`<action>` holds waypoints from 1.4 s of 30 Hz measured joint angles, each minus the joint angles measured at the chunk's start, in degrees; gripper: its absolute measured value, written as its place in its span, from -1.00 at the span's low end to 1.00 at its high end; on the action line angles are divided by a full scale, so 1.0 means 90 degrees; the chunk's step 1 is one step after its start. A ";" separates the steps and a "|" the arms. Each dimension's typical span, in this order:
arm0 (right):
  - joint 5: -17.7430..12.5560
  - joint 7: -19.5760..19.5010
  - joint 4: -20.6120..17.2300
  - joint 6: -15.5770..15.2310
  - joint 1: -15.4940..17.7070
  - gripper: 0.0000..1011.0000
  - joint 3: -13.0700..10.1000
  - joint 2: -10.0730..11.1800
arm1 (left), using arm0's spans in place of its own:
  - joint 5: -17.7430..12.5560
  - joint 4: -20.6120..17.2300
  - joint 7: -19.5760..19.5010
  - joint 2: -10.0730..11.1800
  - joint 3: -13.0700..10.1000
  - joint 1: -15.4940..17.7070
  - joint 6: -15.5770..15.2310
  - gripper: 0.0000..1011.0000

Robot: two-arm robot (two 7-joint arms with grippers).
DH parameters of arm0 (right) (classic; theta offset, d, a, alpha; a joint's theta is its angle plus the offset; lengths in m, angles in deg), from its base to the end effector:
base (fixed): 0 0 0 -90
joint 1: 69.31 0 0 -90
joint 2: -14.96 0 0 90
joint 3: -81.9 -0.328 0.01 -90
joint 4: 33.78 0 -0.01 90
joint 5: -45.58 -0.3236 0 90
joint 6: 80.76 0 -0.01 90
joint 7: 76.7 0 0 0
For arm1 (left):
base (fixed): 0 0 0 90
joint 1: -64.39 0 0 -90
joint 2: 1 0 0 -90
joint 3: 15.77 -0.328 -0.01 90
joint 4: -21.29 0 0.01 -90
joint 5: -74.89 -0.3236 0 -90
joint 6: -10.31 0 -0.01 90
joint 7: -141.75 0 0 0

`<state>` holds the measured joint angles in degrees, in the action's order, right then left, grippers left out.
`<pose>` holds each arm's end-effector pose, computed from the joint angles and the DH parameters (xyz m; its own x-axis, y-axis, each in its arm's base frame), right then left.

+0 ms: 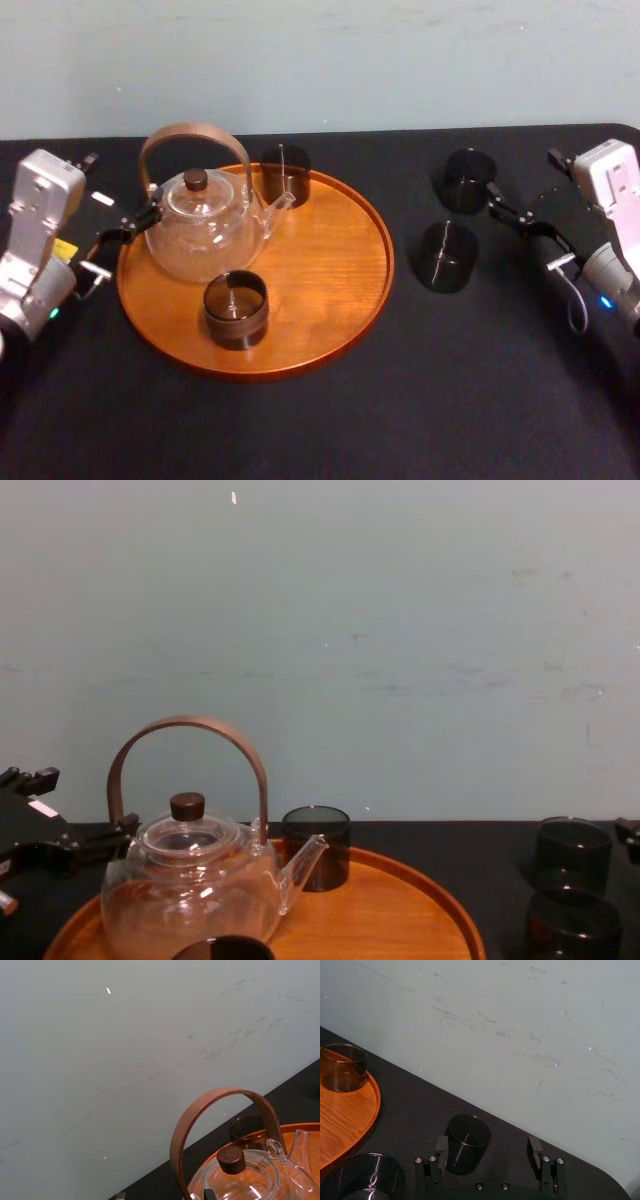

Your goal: Pick up the glass from the table and place it on the tray.

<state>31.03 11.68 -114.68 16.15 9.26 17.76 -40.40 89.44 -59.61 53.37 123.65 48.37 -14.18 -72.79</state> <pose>0.3783 -0.1003 -0.3358 0.2923 -0.8803 0.3736 0.9553 0.2873 -0.0702 0.3783 0.1004 -0.3357 0.2922 0.8803 0.3738 -0.9553 0.2872 0.0704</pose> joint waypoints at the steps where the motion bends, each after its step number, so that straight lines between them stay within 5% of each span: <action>1: 0.0000 0.0000 0.0000 0.0000 0.0000 0.98 0.0000 0.0000 | 0.0000 0.0000 0.0000 0.0000 0.0000 0.0000 0.0000 1.00; 42: 0.0000 0.0000 0.0000 0.0000 0.0000 0.98 0.0000 0.0000 | 0.0000 0.0000 0.0000 0.0000 0.0000 0.0001 0.0000 1.00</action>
<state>31.03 11.68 -114.68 16.14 9.26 17.76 -40.40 89.44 -59.61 53.37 123.65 48.37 -14.17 -72.79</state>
